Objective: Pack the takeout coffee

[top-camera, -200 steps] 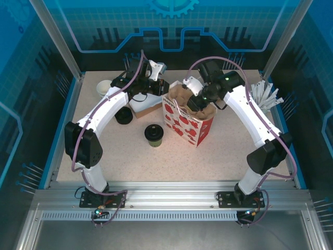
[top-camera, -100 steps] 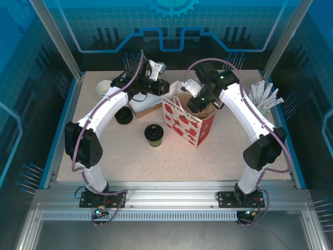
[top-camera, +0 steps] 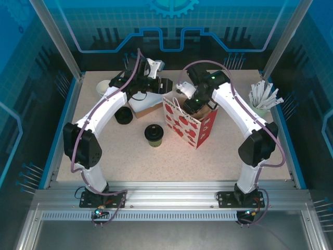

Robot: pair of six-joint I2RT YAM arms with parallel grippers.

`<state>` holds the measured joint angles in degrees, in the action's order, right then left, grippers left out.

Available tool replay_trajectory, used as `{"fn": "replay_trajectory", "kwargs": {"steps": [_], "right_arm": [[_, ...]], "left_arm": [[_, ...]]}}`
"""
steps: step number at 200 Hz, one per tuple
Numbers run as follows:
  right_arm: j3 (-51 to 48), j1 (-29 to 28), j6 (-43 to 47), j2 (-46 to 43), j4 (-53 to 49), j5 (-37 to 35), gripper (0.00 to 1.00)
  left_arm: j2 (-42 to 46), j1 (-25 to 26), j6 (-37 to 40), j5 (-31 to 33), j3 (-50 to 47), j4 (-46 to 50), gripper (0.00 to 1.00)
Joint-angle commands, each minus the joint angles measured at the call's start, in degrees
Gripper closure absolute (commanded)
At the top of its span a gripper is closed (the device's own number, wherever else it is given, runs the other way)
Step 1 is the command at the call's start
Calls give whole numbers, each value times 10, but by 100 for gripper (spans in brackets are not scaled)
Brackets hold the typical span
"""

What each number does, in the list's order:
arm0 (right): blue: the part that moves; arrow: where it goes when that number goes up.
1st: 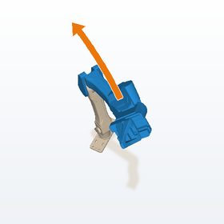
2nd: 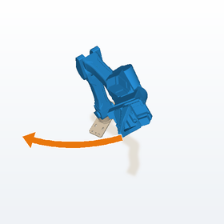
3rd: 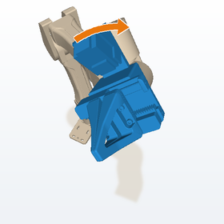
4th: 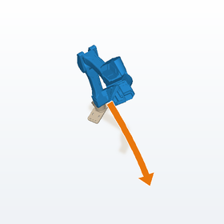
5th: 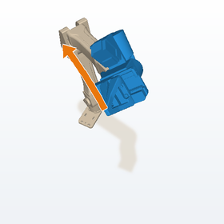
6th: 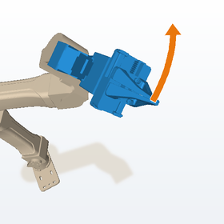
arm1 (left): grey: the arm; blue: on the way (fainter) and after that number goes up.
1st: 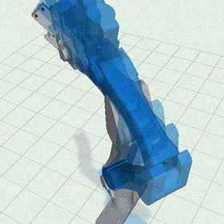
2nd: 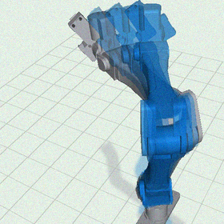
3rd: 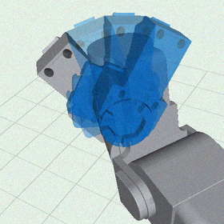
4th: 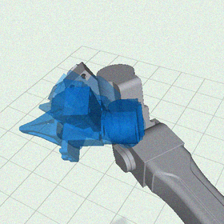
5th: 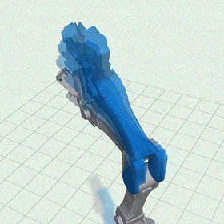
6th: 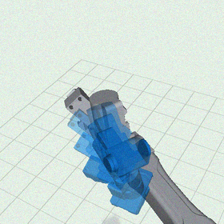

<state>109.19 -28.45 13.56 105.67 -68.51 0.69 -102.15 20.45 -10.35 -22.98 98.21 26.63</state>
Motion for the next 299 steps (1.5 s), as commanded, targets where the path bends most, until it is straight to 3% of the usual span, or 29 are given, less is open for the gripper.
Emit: {"fn": "replay_trajectory", "kwargs": {"steps": [1,145,299], "right_arm": [[11,-6,-7,14,15,-4,70],[-80,-6,-4,31,79,-12,67],[-114,-4,-3,84,101,-35,63]], "left_arm": [[48,-5,-14,5,15,-20,36],[321,-8,-88,85,-232,-99,33],[355,-8,-88,87,-277,-84,33]]}}
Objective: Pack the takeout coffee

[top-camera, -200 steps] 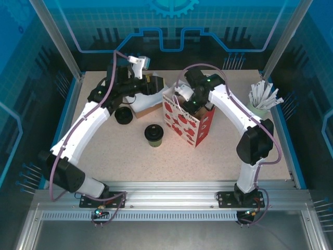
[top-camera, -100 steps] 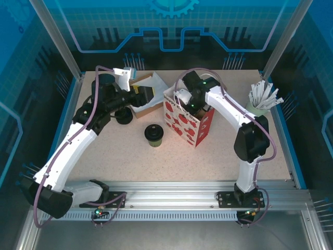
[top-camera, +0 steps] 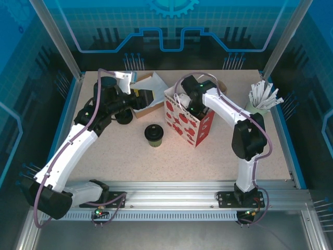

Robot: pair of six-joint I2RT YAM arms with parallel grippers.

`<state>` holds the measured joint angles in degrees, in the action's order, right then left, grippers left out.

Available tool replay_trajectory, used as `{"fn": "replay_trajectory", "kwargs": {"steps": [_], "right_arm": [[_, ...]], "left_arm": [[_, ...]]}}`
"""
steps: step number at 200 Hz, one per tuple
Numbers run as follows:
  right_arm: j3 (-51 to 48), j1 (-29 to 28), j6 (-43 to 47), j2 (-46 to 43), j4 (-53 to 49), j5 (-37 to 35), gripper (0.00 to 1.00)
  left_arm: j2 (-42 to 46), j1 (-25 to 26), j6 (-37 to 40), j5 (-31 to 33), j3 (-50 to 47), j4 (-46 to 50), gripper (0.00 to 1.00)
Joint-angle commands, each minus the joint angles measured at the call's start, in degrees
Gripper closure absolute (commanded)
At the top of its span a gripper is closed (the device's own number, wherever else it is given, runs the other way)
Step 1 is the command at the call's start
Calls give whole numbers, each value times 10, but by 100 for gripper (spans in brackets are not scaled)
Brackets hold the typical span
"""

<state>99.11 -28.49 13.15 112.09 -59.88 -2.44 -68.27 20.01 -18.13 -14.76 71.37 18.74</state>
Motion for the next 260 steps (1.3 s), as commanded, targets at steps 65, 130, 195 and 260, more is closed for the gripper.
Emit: {"fn": "replay_trajectory", "kwargs": {"steps": [65,130,195,260], "right_arm": [[-74,-8,16,18,87,-11,58],[-116,-11,16,26,126,-25,53],[-96,-11,21,6,105,-38,39],[-57,-10,7,-21,62,-41,18]], "left_arm": [[16,-3,-10,2,-17,-11,33],[20,-3,-11,2,-35,-16,33],[26,-3,-9,4,-43,-13,33],[35,-4,-1,11,-49,-5,33]]}}
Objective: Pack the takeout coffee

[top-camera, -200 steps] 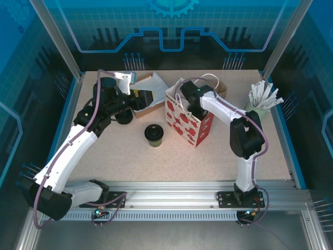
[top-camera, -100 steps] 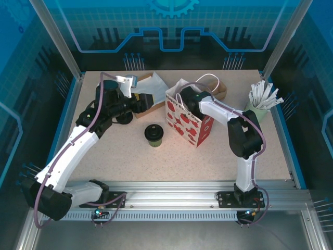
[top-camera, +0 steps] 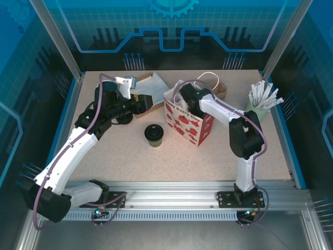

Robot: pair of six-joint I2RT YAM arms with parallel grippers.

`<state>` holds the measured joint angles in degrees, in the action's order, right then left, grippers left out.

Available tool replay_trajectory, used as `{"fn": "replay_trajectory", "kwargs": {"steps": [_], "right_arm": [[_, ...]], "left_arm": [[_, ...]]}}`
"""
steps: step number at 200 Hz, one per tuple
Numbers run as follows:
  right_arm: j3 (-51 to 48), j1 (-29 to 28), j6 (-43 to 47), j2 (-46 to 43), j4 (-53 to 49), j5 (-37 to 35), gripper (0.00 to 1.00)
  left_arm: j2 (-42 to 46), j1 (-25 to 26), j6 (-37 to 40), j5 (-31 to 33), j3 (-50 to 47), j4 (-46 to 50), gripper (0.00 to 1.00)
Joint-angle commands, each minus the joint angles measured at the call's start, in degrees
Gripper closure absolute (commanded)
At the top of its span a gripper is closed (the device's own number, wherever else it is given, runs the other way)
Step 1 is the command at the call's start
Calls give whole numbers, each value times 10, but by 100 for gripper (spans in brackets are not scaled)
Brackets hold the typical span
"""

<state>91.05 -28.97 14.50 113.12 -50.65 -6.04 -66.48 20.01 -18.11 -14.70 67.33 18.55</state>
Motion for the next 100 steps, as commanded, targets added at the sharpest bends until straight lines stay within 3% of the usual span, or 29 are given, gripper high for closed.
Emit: {"fn": "replay_trajectory", "kwargs": {"steps": [1,100], "right_arm": [[23,-5,-6,-31,-30,-5,18],[102,9,-15,-110,-65,40,19]], "left_arm": [[17,-3,-1,11,-9,-3,33],[20,-4,5,17,-19,-4,33]]}}
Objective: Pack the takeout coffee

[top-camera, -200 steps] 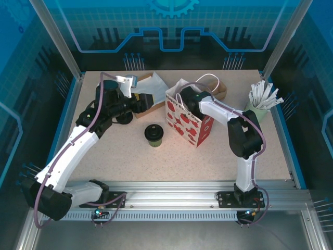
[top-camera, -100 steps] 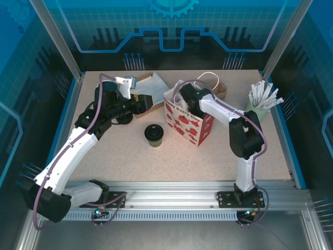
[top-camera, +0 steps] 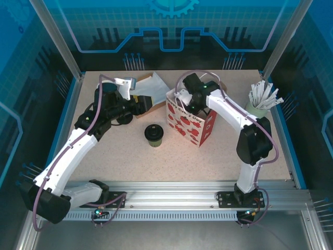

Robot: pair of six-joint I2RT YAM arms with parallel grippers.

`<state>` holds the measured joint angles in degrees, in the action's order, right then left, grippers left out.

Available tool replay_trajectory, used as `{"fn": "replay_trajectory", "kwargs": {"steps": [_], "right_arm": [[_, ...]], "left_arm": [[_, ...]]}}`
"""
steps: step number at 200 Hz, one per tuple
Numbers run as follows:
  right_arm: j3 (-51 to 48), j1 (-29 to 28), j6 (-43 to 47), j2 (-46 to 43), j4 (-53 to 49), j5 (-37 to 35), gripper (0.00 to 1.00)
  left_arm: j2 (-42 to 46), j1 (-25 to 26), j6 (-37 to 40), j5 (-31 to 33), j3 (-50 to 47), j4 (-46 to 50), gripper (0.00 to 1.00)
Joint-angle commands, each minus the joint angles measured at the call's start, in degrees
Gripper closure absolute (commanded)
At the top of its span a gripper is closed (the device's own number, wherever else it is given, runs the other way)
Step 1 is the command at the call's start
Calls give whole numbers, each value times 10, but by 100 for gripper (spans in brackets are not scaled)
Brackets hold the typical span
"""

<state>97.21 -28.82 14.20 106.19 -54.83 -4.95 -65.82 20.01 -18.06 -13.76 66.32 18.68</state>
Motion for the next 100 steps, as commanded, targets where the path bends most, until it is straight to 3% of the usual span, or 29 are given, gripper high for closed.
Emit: {"fn": "replay_trajectory", "kwargs": {"steps": [1,80,100], "right_arm": [[42,8,-12,-42,-23,30,19],[170,32,-48,-68,-32,82,20],[206,35,-63,-72,-35,62,20]], "left_arm": [[13,-4,4,8,-10,-5,33],[17,-4,-1,-7,-18,-11,33],[20,-4,0,-8,-21,-9,32]]}}
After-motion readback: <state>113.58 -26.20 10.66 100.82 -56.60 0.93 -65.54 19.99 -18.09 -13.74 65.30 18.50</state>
